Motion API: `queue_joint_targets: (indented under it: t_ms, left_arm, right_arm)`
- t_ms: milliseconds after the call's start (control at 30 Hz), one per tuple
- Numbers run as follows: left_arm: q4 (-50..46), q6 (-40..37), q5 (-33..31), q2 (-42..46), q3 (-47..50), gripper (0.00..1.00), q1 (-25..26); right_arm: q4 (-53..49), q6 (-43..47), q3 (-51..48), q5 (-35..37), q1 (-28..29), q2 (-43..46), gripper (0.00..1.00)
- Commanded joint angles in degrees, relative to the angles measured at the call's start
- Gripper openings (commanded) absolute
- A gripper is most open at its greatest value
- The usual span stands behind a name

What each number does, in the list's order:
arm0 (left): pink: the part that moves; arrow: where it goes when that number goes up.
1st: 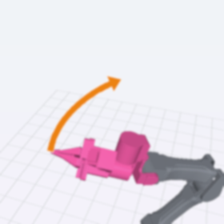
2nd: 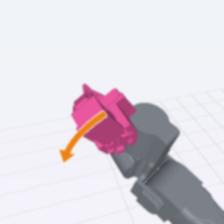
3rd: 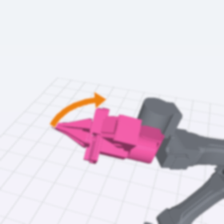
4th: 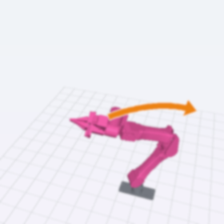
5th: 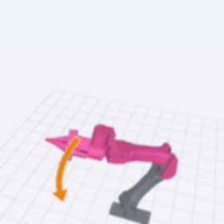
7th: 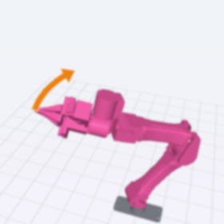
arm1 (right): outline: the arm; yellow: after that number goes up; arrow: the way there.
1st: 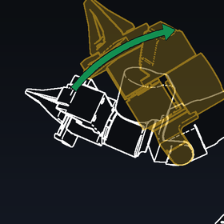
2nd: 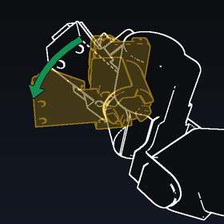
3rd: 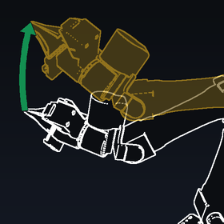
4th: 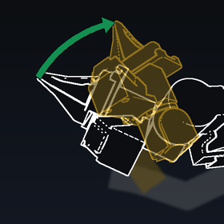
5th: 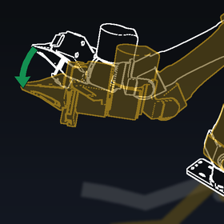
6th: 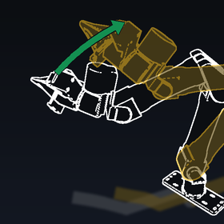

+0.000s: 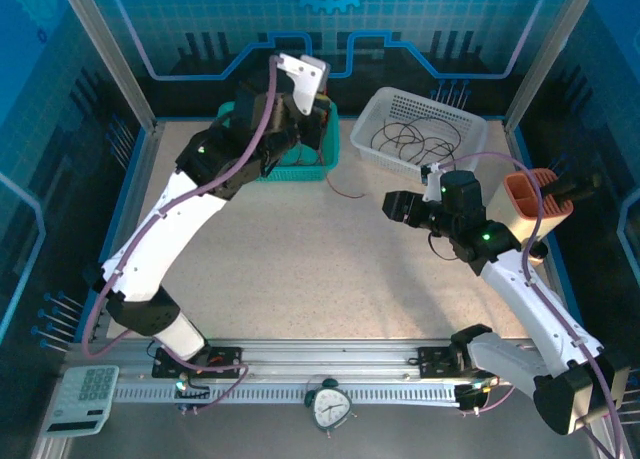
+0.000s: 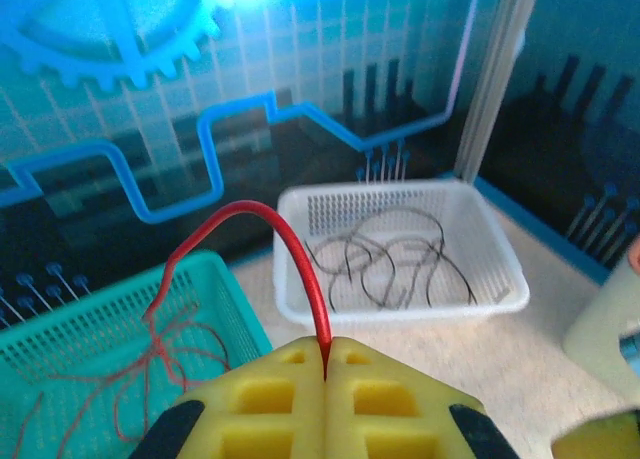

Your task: Untangle the cables

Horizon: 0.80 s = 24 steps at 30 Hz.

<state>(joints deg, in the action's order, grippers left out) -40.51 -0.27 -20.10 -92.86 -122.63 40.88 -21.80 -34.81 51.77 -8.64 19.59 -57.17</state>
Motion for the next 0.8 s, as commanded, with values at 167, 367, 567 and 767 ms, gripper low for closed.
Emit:
queue_joint_targets:
  t_ms: [167, 367, 567, 767]
  left_arm:
    - [10.8, -4.5, 1.4, -4.0, -8.2, 0.0, -7.1]
    - [15.0, -4.7, 2.2, -9.6, -15.0, 0.0, -11.3]
    - [15.8, -4.0, 2.3, -16.4, -25.2, 0.0, -12.9]
    - [18.5, -3.9, 1.1, -19.8, -25.4, 0.0, -14.5]
  right_arm:
    - [0.6, -0.8, 2.3, -0.9, 0.8, 0.6, 0.65]
    - [0.8, -0.9, 2.3, -0.8, 1.2, -0.1, 0.65]
    - [0.6, -0.6, 2.1, -0.2, 1.2, -0.4, 0.65]
    - [0.6, -0.4, 2.2, -0.3, 1.2, -1.0, 0.65]
